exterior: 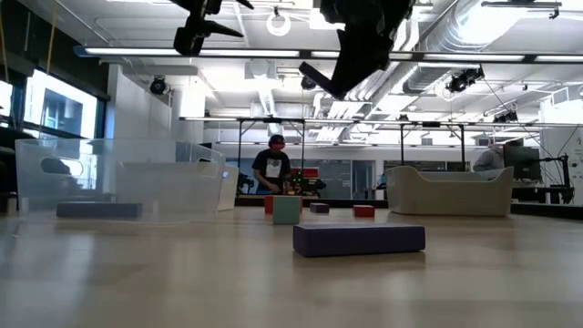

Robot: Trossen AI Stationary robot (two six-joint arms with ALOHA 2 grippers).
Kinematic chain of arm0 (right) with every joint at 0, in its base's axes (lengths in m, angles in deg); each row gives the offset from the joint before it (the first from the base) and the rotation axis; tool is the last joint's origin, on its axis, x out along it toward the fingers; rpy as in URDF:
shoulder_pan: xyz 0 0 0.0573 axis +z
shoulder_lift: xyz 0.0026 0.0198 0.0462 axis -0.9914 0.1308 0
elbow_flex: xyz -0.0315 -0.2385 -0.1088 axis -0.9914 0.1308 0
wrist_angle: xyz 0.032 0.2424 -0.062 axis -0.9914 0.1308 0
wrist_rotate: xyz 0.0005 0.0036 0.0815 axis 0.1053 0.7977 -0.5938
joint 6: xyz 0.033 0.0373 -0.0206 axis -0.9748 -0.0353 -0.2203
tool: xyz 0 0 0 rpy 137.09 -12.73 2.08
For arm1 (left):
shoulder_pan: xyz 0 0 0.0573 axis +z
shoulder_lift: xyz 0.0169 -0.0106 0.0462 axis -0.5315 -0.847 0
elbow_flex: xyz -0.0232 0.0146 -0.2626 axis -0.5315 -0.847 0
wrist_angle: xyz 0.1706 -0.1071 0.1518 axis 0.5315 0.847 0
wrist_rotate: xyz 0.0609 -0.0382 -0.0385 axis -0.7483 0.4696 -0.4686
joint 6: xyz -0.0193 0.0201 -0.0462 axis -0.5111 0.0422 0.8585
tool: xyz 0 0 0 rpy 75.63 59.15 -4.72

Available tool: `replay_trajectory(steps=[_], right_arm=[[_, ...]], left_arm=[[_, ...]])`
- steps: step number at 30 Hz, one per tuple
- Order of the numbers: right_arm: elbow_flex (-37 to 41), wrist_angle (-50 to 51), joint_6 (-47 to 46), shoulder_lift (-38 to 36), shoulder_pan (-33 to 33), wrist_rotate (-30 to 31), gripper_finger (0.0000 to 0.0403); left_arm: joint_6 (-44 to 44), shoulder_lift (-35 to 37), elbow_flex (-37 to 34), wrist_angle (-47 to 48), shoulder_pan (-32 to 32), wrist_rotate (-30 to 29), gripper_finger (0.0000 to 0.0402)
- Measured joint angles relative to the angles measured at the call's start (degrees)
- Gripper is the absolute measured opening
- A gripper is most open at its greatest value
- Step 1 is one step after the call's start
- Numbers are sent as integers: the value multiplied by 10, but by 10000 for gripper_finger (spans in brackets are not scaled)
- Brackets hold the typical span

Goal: Sort & place blocks by color
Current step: Put the purple block into the transparent bin

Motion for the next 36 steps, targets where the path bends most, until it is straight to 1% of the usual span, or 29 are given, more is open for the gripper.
replay_trajectory(steps=[6, 11, 13, 22, 33, 36], right_arm=[[-3, -14, 67, 0, -2, 15, 74], [-3, -16, 111, 0, -2, 22, 74], [-3, -16, 126, 0, -2, 22, 74], [-3, -16, 203, 0, -1, 21, 74], [-3, -17, 275, 0, -1, 22, 74], [-3, -17, 288, 0, -1, 22, 74]], left_arm=[[37, 0, 0, 0, -41, -57, 209], [66, -13, 0, 0, -76, -93, 209], [77, -23, 0, -2, -88, -99, 209], [109, -95, 0, -20, -122, -100, 209], [148, -163, 0, -81, -137, -83, 209], [155, -177, 0, -83, -137, -76, 209]])
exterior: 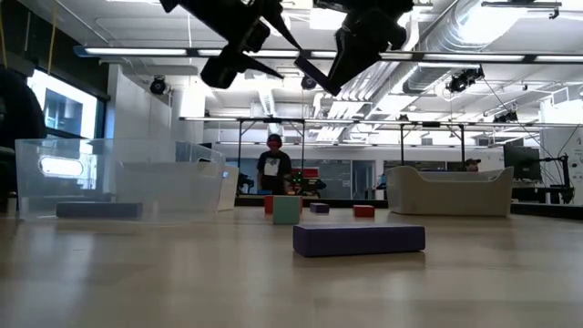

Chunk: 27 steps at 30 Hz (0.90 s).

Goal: Sort & place blocks by color
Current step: Put the purple block into the transparent bin

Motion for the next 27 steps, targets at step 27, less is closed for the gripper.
replay_trajectory(steps=[27], right_arm=[[0, -26, 22, 0, -4, 23, 74]], left_arm=[[16, -37, 0, -56, 0, -1, 124]])
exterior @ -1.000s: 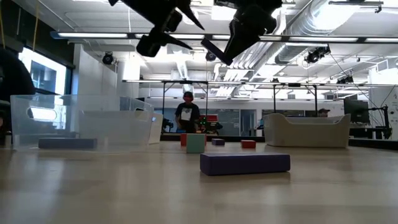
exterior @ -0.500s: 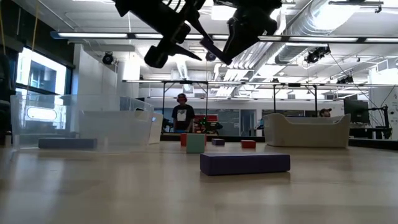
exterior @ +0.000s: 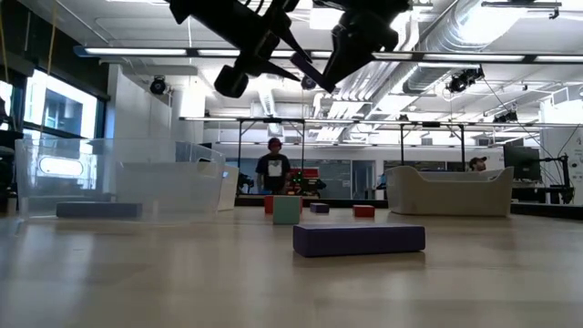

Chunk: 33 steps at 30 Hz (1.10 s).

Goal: Sort & place blocks by color
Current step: Put the purple block into the transparent bin

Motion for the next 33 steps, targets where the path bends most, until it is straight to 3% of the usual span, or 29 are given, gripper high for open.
replay_trajectory(steps=[15, 25, 33], right_arm=[[0, -13, 2, 1, 0, 2, 74], [1, -11, 2, 1, 0, 2, 75], [1, -8, -2, 1, 0, 12, 150]], left_arm=[[-28, 0, 0, 0, 0, -12, 49], [-59, 0, 0, 2, 0, -24, 43], [-102, 0, 0, 3, 0, -38, 43]])
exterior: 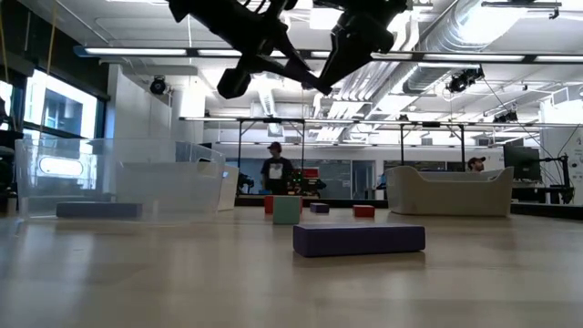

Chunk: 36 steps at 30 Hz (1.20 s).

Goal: Sort & place blocks by color
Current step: Put the purple block into the transparent bin

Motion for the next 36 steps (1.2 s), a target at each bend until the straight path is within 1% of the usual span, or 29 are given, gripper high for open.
replay_trajectory(steps=[5, 12, 17, 26, 30, 36], right_arm=[[0, 3, -20, 0, 0, 24, 170], [0, 18, -80, 0, 0, 67, 173], [0, 18, -128, 0, -3, 104, 173], [0, 18, -254, 0, -38, 97, 174], [0, 18, -286, 0, -57, 92, 174], [0, 18, -311, 0, -84, 90, 174]], left_arm=[[-37, 0, 0, 6, 12, -7, 42], [-102, 0, 0, 19, 49, -5, 42], [-159, 2, 0, 50, 80, 20, 42], [-257, 3, 0, 110, 135, 21, 42], [-297, 3, 0, 133, 162, 22, 42], [-357, 23, 0, 197, 213, 19, 42]])
